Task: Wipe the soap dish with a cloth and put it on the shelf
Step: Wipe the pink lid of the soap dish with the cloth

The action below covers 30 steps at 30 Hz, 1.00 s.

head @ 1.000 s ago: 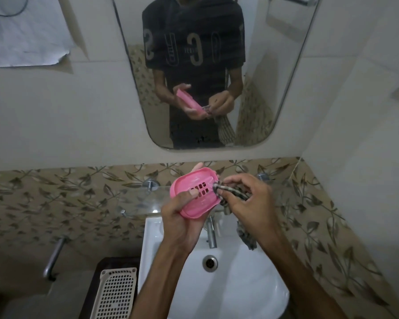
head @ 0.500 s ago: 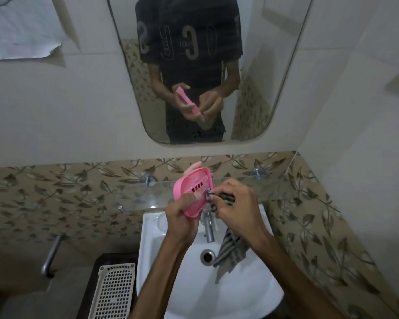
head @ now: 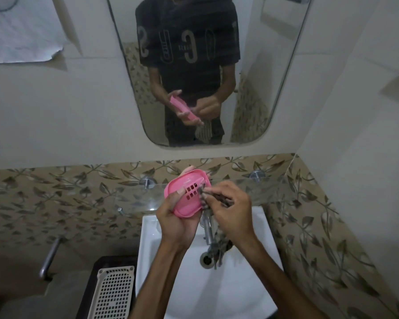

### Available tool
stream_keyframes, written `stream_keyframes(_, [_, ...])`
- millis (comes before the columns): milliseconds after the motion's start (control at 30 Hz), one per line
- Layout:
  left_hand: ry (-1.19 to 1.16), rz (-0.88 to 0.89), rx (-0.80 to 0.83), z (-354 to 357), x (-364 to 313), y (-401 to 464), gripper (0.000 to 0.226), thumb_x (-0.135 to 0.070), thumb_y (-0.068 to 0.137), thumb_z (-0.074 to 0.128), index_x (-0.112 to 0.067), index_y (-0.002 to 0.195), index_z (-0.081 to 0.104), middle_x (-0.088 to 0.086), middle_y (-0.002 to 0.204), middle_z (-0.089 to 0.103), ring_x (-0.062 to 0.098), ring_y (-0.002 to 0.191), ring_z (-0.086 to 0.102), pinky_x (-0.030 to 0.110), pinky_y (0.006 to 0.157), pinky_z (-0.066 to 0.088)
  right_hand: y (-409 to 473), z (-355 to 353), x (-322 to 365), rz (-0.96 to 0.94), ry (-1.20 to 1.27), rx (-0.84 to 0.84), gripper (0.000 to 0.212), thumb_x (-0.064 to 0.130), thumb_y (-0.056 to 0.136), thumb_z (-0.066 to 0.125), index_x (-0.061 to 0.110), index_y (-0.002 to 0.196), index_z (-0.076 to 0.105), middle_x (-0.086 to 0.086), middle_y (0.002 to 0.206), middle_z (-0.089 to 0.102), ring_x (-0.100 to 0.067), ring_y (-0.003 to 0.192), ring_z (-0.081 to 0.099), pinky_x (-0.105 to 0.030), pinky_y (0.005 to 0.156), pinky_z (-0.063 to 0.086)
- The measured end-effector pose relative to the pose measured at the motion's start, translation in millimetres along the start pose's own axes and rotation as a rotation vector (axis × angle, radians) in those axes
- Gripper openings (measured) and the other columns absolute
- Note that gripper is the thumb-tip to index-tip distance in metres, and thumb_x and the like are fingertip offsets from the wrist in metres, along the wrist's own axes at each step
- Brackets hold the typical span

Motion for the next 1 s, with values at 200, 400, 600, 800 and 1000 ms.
stream_keyframes(200, [-0.008,-0.016,-0.017,1.6,0.9,0.3,0.056,-0.017,0.072,0.068,0.0,0.125,0.07,0.027,0.111,0.061,0.037,0.097,0.057,0.039,0.083,0.05,-17.6,15.6,14.3,-0.101,0.062,0.096,0.017,0.016,0.083,0.083,0.017,0.1,0.081,0.007,0.097,0.072,-0.01,0.09,0.072,-0.023,0.078,0.062])
stream_keyframes(400, [0.089,0.029,-0.015,-5.4,2.7,1.0,0.039,-0.015,0.081,0.053,-0.006,0.111,0.077,0.026,0.117,0.058,0.039,0.102,0.054,0.04,0.083,0.044,-8.3,5.0,-1.0,0.072,0.113,0.064,0.013,0.008,0.082,0.085,0.014,0.094,0.082,0.004,0.092,0.074,-0.01,0.085,0.075,-0.025,0.076,0.063])
stream_keyframes(600, [0.161,0.03,-0.06,-9.0,3.7,0.7,0.038,-0.011,0.076,0.057,-0.006,0.111,0.073,0.023,0.11,0.066,0.029,0.09,0.066,0.033,0.073,0.056,7.6,-8.2,-8.6,0.136,-0.052,0.115,0.011,0.008,0.083,0.084,0.016,0.09,0.082,0.005,0.087,0.073,-0.004,0.077,0.071,-0.017,0.071,0.057])
stream_keyframes(800, [0.361,0.103,0.03,-10.7,1.6,2.4,0.056,-0.025,0.059,0.074,-0.013,0.113,0.07,0.0,0.095,0.076,0.015,0.085,0.069,0.024,0.065,0.056,-5.7,1.9,10.7,-0.058,-0.287,0.344,0.007,0.013,0.085,0.077,0.019,0.088,0.08,0.014,0.083,0.068,-0.002,0.076,0.066,-0.011,0.07,0.052])
stream_keyframes(1000, [0.269,0.065,0.038,-11.2,-1.2,0.9,0.043,-0.023,0.062,0.073,-0.016,0.104,0.079,0.015,0.101,0.068,0.031,0.09,0.062,0.033,0.067,0.051,-6.1,0.6,17.2,-0.142,-0.249,0.424,0.012,0.011,0.088,0.077,0.015,0.099,0.08,0.005,0.097,0.071,-0.006,0.09,0.065,-0.025,0.083,0.059])
Point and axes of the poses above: each hand's wrist, its own y-axis towards the middle knuckle, its own z-axis out of the palm, x = y × z, the point moved 3 cm from there along y, towards the middle knuckle
